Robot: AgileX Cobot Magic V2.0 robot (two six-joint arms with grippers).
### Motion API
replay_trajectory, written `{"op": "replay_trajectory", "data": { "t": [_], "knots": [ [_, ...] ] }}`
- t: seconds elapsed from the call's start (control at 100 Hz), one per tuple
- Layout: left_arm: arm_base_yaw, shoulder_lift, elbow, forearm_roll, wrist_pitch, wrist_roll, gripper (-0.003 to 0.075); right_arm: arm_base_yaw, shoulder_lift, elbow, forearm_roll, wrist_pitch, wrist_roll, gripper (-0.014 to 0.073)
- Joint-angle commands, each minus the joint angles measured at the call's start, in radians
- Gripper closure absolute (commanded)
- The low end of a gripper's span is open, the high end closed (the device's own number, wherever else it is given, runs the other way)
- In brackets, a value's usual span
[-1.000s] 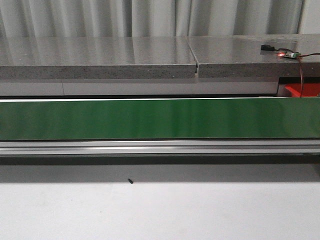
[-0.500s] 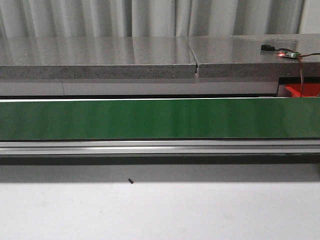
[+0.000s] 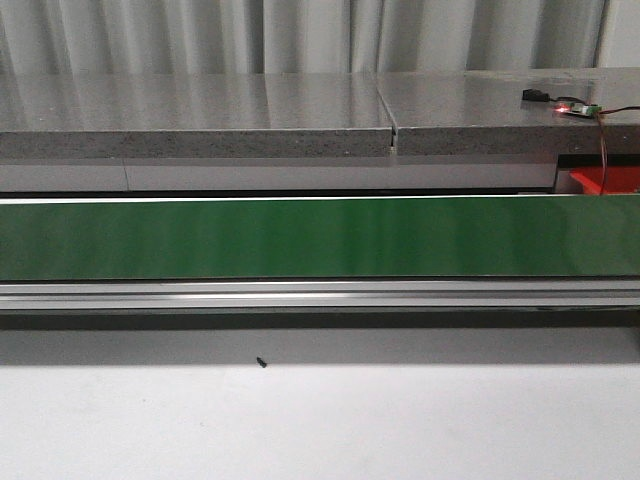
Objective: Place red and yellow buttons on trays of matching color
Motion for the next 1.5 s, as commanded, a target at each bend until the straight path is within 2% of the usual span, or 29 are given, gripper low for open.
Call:
{"op": "replay_trajectory", "data": {
  "t": [0.0, 0.02, 0.2, 0.57, 0.86, 1.21, 1.49],
  "knots": [
    [-0.010, 0.008, -0.023, -0.016, -0.069, 0.001, 0.0739, 0.048, -0.047, -0.022, -0.007, -0.027, -0.021, 0.0649],
    [-0.010, 0.008, -0.023, -0.016, -0.069, 0.001, 0.0739, 0.061, -0.052, -0.022, -0.007, -0.026, -0.025, 0.0669],
    [-0.010, 0.008, -0.023, -0.016, -0.069, 0.001, 0.0739, 0.158, -0.106, -0.022, -0.007, -0.023, -0.028, 0.0657],
    [-0.010, 0.008, -0.023, -0.016, -0.069, 0.001, 0.0739, 0.224, -0.258, 0.069, -0.005, -0.074, -0.028, 0.0657],
    [-0.010, 0.008, -0.023, -0.016, -0.069, 0.001, 0.0739, 0.225, -0.428, 0.193, 0.006, -0.218, -0.028, 0.0657],
    [-0.010, 0.008, -0.023, -0.016, -0.069, 0.001, 0.0739, 0.223, -0.546, 0.257, 0.031, -0.226, -0.026, 0.0657],
    [-0.010, 0.008, -0.023, -0.016, -0.069, 0.001, 0.0739, 0.223, -0.656, 0.380, 0.062, -0.236, -0.025, 0.0657]
  ]
}}
